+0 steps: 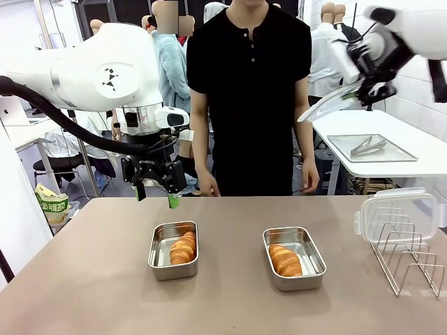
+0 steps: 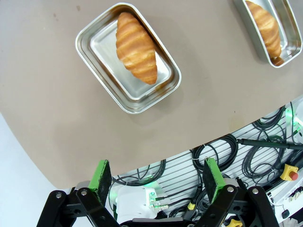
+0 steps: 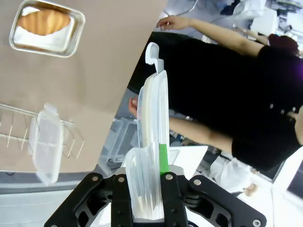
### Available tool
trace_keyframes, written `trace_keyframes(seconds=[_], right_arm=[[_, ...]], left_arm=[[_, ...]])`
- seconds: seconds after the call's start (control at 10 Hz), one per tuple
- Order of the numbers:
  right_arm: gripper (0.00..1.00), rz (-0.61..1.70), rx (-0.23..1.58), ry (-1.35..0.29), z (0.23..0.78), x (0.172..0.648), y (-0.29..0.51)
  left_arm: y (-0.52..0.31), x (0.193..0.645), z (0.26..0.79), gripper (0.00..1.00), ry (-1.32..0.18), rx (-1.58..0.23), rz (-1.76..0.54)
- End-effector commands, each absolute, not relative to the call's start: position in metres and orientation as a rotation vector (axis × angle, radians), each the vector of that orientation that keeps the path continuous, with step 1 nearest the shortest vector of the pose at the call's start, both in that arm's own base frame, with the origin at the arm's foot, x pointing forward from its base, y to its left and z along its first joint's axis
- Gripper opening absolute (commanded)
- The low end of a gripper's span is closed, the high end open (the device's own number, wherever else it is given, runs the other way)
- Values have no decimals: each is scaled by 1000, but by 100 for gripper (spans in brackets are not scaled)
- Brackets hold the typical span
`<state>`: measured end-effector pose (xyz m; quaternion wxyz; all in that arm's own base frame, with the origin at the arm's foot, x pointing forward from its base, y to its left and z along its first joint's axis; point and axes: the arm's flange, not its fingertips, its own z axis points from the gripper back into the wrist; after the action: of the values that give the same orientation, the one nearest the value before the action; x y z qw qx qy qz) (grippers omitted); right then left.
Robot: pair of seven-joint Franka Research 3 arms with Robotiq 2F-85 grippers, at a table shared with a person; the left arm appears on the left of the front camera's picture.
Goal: Place the bread in airtight containers.
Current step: Pick up one Airtight Container lid and hand it to the human.
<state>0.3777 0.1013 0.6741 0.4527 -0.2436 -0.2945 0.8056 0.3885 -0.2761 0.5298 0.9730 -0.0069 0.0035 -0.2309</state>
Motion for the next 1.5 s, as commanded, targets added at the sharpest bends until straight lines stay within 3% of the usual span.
trace_keyframes(seconds=[0.0, 0.6, 1.4], right_arm=[[0, 2072, -519, -795, 668, 413, 109], [0, 2180, -399, -807, 640, 470, 144], [0, 2166, -402, -782, 634, 469, 152]], left_arm=[[-275, 389, 532, 100, 5, -6, -463], [-275, 389, 532, 100, 5, -6, -463], [-275, 389, 532, 100, 5, -6, -463]])
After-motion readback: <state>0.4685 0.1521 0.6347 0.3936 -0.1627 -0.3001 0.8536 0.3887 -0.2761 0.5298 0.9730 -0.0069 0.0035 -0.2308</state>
